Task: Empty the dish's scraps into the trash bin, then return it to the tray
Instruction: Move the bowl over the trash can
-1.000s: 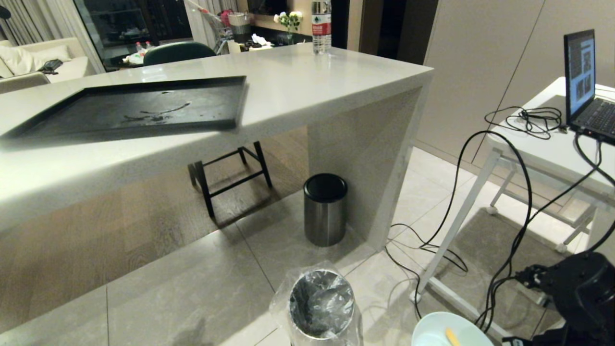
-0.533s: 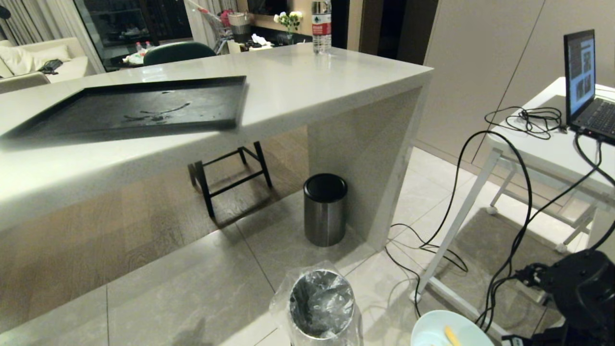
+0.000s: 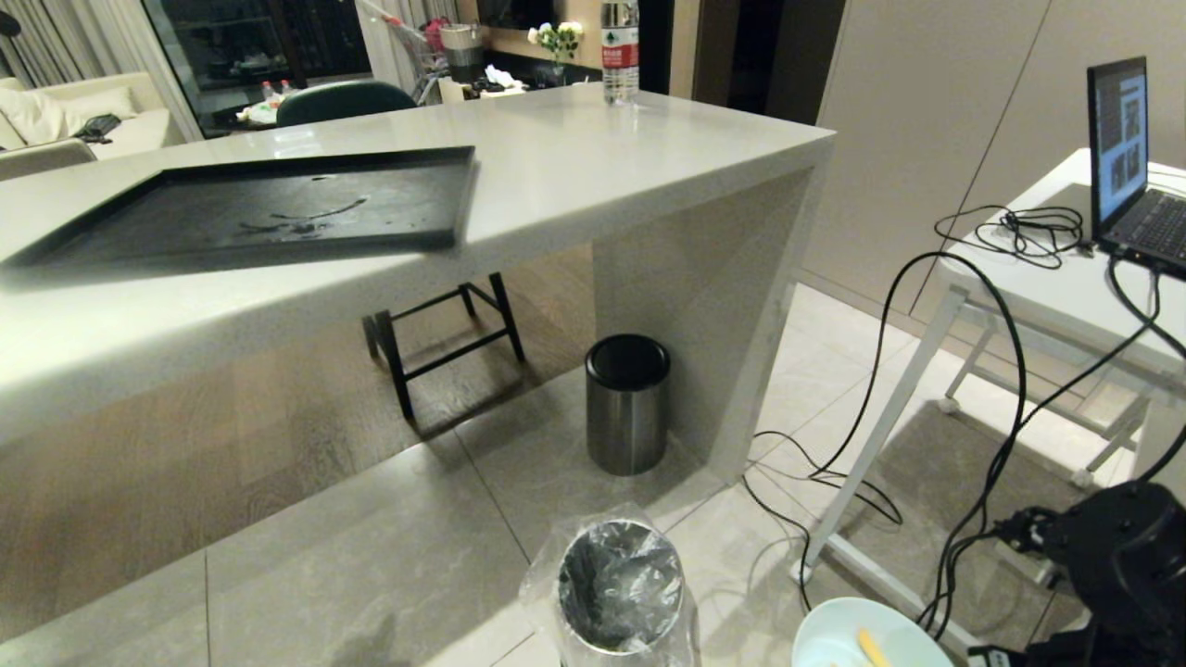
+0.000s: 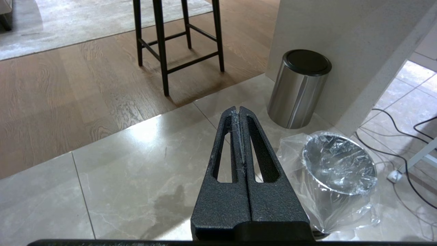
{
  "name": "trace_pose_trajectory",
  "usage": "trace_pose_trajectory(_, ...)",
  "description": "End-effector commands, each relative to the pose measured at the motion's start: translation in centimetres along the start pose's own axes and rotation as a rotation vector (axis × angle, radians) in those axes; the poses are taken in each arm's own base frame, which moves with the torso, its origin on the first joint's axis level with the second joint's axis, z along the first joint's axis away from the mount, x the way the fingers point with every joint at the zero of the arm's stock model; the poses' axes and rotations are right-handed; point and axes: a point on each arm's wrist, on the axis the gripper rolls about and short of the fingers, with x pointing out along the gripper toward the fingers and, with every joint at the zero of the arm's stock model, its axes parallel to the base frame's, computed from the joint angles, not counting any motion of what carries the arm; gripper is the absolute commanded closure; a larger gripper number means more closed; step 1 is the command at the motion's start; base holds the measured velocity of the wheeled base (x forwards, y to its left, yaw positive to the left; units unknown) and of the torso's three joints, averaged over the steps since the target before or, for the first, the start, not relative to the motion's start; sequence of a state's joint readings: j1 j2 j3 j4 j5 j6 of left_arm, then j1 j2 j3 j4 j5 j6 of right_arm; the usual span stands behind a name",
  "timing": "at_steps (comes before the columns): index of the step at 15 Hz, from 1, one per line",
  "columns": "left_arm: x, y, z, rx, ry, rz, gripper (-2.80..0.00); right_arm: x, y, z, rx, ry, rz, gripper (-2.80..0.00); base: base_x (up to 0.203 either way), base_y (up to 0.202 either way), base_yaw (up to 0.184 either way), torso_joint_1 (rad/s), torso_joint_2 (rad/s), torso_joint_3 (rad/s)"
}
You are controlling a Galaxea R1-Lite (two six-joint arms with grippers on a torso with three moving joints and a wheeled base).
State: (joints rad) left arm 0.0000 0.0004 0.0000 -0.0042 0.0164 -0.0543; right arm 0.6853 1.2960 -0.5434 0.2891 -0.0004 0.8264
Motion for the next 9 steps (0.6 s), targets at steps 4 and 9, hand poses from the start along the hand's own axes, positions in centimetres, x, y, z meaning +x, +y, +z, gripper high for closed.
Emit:
trace_pose_trajectory(4, 0.01, 0.0, 0.01, -0.001, 0.001, 0.001, 0.0, -0.02, -0.02, -0.03, 0.005, 0.001, -0.001, 0.0, -0.116, 0.0, -0.002, -0.002, 0.0, 0.001)
trace_pose_trajectory(9, 0.01, 0.0, 0.01, -0.001, 0.001, 0.001, 0.0, 0.01, -0.02, -0.03, 0.005, 0.002, -0.002, 0.0, -0.185, 0.0, -0.002, 0.002, 0.0, 0.001)
